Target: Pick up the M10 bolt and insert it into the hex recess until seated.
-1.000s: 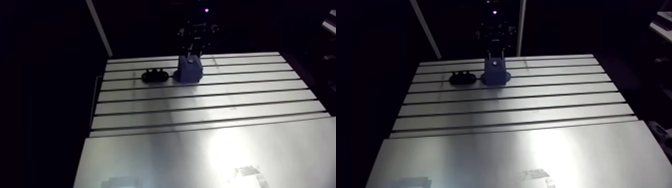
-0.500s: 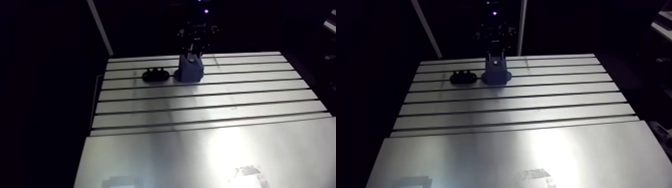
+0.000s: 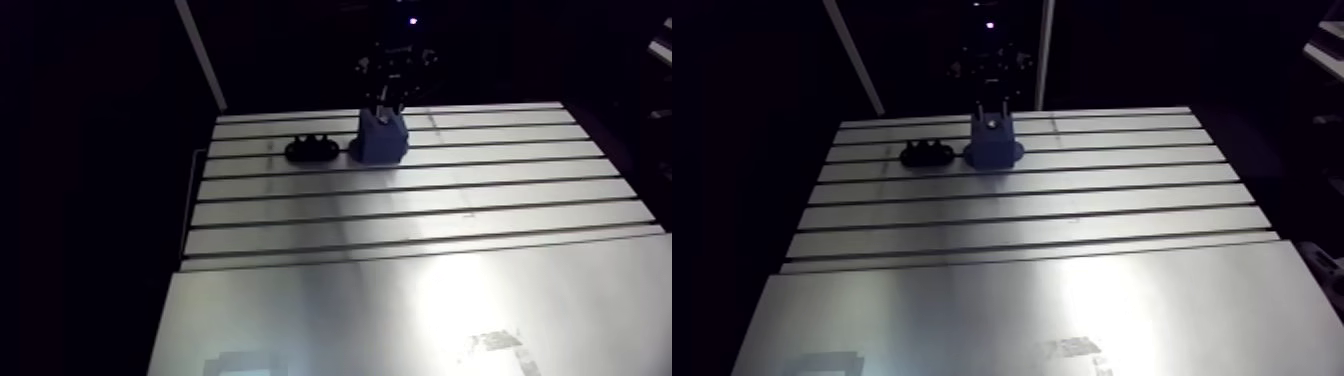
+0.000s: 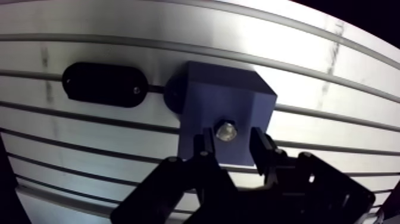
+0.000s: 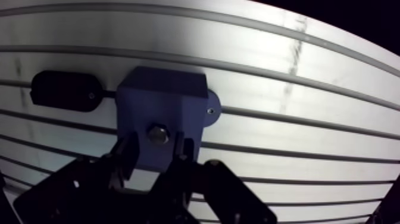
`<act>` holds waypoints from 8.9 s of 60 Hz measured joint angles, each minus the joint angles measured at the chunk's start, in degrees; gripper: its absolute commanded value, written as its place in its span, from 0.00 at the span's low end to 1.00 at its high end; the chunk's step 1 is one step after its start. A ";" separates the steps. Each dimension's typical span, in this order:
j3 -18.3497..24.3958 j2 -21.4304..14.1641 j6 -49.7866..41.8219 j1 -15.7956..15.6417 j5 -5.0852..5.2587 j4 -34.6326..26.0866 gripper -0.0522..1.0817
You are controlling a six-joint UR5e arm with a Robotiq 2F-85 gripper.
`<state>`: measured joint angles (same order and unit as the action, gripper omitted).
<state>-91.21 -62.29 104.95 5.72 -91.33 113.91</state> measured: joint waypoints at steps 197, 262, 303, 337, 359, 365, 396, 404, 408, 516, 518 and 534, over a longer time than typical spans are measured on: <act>-0.49 0.68 0.39 -0.06 -0.03 0.15 0.63; -0.23 0.84 0.56 -0.09 -0.38 0.14 0.65; -0.30 0.89 0.65 -0.03 -0.31 0.13 0.68; -0.16 0.72 1.20 -0.02 -0.15 -0.01 0.69; -0.12 0.46 4.86 -0.01 -0.08 -0.40 0.69; -0.17 0.39 6.42 -0.04 -0.05 -0.44 0.69; -0.65 0.06 17.48 -0.40 0.16 -0.47 0.67; -0.80 0.04 19.31 -0.48 0.21 -0.45 0.67; -0.85 0.03 19.88 -0.50 0.22 -0.45 0.67; 0.85 -2.53 -2.19 -0.82 0.51 -5.01 0.99; 0.89 -2.49 -2.51 -0.87 0.51 -5.08 0.99; 1.57 -1.66 -3.61 -1.02 0.38 -5.17 1.00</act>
<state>-89.64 -63.95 101.34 4.70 -90.95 108.74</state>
